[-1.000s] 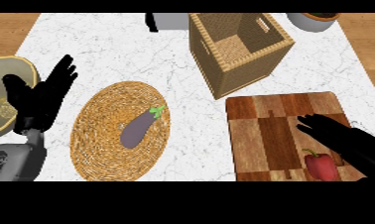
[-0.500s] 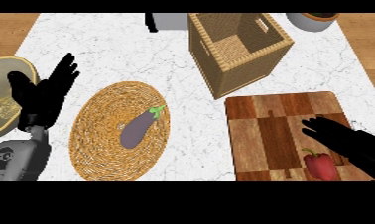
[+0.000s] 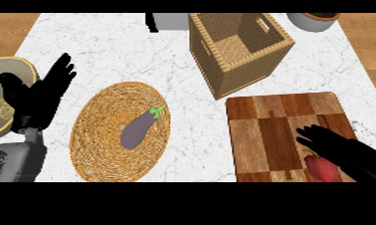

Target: Pick the bell pepper from the cutting board and place it in the basket

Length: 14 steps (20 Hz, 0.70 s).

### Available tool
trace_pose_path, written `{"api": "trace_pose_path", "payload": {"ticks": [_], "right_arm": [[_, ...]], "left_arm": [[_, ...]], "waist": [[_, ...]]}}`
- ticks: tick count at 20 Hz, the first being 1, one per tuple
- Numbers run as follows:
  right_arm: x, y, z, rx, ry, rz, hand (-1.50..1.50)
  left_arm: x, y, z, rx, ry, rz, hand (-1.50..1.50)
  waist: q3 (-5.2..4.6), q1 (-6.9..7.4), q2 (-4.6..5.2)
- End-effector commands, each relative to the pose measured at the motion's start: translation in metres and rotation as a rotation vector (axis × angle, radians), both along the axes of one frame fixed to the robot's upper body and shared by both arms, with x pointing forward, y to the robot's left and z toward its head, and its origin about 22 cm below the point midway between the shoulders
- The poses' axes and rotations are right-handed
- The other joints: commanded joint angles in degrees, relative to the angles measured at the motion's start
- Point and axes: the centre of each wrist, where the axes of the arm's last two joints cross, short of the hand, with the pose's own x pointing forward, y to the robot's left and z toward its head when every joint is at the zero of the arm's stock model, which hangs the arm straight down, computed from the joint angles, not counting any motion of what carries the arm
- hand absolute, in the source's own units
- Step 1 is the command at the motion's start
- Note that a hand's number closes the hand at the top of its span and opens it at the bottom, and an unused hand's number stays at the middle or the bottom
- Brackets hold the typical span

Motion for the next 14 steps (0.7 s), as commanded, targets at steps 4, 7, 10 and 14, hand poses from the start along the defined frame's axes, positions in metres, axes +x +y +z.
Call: {"api": "trace_pose_path", "payload": {"ticks": [4,7,10,14], "right_arm": [[-0.004,0.013,-0.004,-0.051,-0.016,-0.019,-1.5],[0.001,0.004,-0.024,-0.071,-0.045,0.003,-1.5],[0.004,0.01,-0.028,-0.165,-0.06,0.088,1.5],[0.004,0.022,-0.042,-0.167,-0.059,0.077,1.5]], "left_arm": [[-0.003,-0.027,0.008,-0.006,-0.014,0.008,0.0],[-0.007,-0.011,0.001,0.0,-0.005,-0.005,0.0],[-0.011,0.002,-0.001,0.002,-0.001,-0.005,0.0],[0.005,-0.006,0.01,-0.001,0.008,-0.013,0.0]], "waist": [[0.01,0.01,-0.04],[0.01,0.04,0.0],[0.01,0.21,0.01],[0.01,0.01,0.02]]}}
